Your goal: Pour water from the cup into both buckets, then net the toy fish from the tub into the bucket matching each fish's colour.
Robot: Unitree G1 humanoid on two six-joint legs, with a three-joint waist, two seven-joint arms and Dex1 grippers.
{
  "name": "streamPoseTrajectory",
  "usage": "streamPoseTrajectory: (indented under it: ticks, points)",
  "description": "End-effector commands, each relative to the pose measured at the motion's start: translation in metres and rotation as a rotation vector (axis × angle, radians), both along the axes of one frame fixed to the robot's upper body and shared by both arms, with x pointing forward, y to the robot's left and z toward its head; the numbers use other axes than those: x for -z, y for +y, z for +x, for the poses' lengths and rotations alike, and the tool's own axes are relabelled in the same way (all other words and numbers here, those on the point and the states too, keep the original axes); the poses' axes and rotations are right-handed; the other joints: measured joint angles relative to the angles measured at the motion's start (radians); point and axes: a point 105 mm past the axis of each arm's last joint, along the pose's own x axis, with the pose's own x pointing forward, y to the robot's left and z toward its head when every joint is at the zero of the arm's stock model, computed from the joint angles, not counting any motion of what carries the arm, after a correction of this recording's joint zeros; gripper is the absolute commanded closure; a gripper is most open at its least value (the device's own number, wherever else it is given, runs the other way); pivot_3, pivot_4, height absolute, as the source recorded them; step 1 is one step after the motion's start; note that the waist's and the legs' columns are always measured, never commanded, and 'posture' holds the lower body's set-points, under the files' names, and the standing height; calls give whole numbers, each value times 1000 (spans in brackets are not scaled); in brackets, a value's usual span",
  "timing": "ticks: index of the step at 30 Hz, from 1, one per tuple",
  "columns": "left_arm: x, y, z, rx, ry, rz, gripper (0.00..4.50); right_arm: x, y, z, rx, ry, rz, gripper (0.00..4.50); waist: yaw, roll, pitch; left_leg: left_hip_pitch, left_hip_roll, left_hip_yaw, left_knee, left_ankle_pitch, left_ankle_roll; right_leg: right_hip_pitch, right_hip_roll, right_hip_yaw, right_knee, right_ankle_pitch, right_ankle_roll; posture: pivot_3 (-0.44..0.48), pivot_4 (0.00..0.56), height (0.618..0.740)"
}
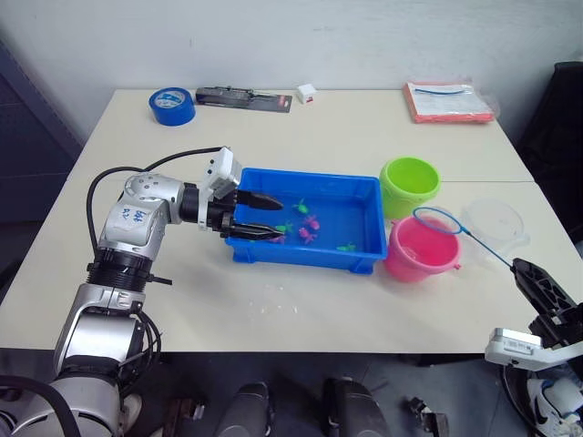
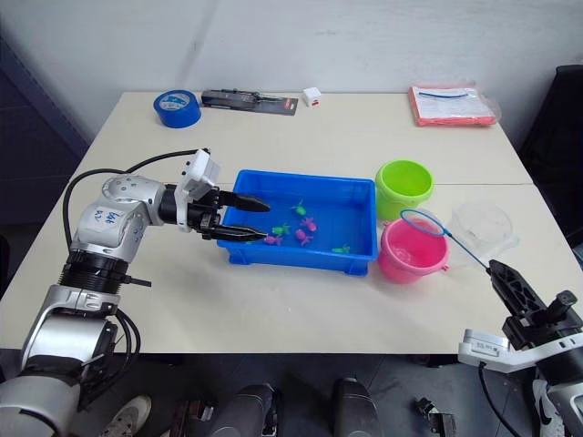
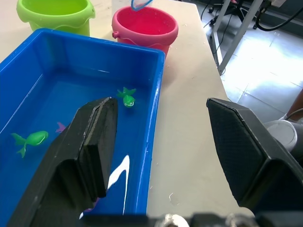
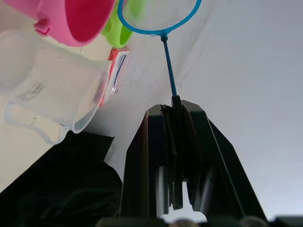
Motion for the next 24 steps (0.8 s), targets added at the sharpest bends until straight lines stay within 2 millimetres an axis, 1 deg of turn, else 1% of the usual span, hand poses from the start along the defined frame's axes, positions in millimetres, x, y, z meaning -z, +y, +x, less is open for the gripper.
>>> streamPoseTrajectory:
  ticks: [1, 3, 4, 6, 10, 12, 13, 15, 18, 20, 24]
  points:
    - [-14, 11, -1, -14, -30, -15, 1237, -33, 9, 14, -66, -20, 102, 3702, -7, 0, 0, 1, 0, 1, 0, 0, 0, 0, 0, 0, 0, 0, 0, 0, 150, 737]
    - [-16, 20, 4, -60, -38, -12, 1237, -48, 13, 33, -87, 36, 225, 3702, -12, 0, 0, 2, 1, 0, 0, 0, 0, 2, 0, 0, 0, 0, 0, 0, 150, 737]
    - [-16, 23, 5, -73, -41, -12, 1237, -53, 14, 39, -92, 60, 271, 3702, -18, 0, 0, 2, 2, 0, 0, 0, 0, 2, 0, 0, 0, 0, 0, 0, 150, 737]
    - [-16, 31, 6, -108, -49, 0, 1237, -59, 28, 51, -148, 151, 385, 3702, -22, 0, 0, 2, 2, 0, 0, 0, 0, 1, 0, -1, 0, 0, 0, 0, 150, 737]
    - [-14, 49, 10, -199, -57, 27, 1237, -54, 54, 68, -210, 413, 663, 3702, -19, 0, 0, 1, 2, -2, 0, 0, 0, 1, 0, -2, 0, 0, 0, 0, 150, 737]
    - [-13, 53, 8, -224, -49, 28, 1237, -50, 60, 77, -190, 541, 832, 3702, -19, 0, 0, 1, 2, -3, 0, 0, 0, 2, -2, -2, 0, 0, 0, 0, 150, 737]
    - [-12, 57, 6, -242, -45, 31, 1237, -46, 64, 81, -170, 642, 927, 3702, -18, 0, 0, 1, 1, -3, 1, 0, 0, 2, -3, -3, 0, 0, 0, 0, 150, 737]
    - [-11, 60, 3, -263, -40, 32, 1237, -41, 71, 82, -141, 790, 1057, 3702, -16, 0, 0, 0, 2, -3, 1, 0, 0, 2, -5, -3, -1, 0, 0, 0, 150, 737]
    - [-8, 65, -1, -291, -27, 38, 1237, -36, 74, 85, -44, 904, 1112, 3702, -7, 0, 0, -2, 2, -6, 2, 0, 0, 1, -7, -3, 0, 0, 0, 0, 150, 737]
    - [-6, 67, -2, -307, -19, 48, 1237, -35, 80, 84, -23, 978, 1135, 3702, -3, 0, 0, -3, 1, -6, 2, 0, 0, 0, -7, -3, -1, 0, 0, 0, 150, 737]
    - [-5, 66, -7, -312, -15, 43, 1237, -29, 89, 93, 57, 1030, 1121, 3702, 3, 0, 0, -3, 1, -6, 2, 0, 0, -1, -8, -3, -1, 0, 0, 0, 150, 737]
